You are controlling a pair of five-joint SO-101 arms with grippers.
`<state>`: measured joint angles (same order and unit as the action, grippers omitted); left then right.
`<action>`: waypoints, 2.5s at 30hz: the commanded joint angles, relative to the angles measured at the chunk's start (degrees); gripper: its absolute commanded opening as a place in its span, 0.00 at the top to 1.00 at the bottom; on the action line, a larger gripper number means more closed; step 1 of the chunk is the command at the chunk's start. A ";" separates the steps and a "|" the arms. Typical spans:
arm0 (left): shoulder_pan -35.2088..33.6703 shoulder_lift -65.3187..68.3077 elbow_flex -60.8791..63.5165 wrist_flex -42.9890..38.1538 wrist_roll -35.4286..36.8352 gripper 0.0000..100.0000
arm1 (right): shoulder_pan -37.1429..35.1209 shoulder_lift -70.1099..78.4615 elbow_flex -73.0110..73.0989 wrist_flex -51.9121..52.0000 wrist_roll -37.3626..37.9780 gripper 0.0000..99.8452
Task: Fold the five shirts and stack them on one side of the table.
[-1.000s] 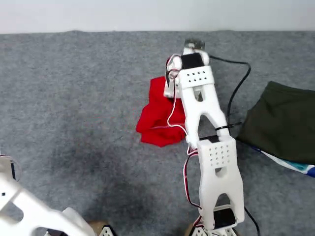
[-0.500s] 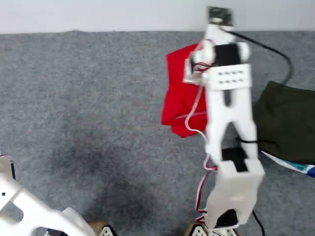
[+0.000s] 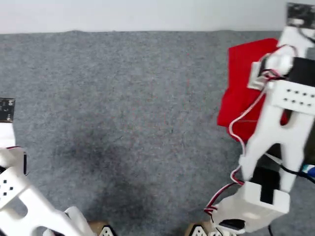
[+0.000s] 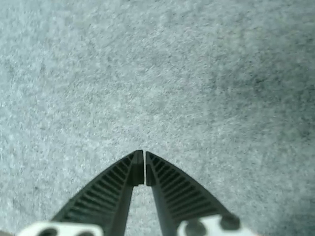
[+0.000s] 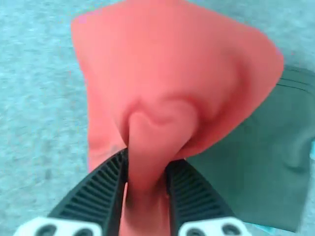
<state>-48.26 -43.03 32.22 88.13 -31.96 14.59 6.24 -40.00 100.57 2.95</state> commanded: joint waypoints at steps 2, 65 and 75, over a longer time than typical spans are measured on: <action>2.55 -0.88 -0.48 -1.14 0.18 0.98 | 6.11 0.31 -0.44 2.07 3.16 0.99; 3.16 -1.32 4.18 -0.26 0.26 0.98 | 25.10 9.80 16.35 -8.92 38.42 0.99; 3.16 -1.32 4.09 -0.35 0.18 0.98 | 27.21 22.55 9.32 -7.43 41.67 0.99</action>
<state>-45.36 -43.03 36.97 88.13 -31.96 43.52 29.63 -24.88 88.18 44.18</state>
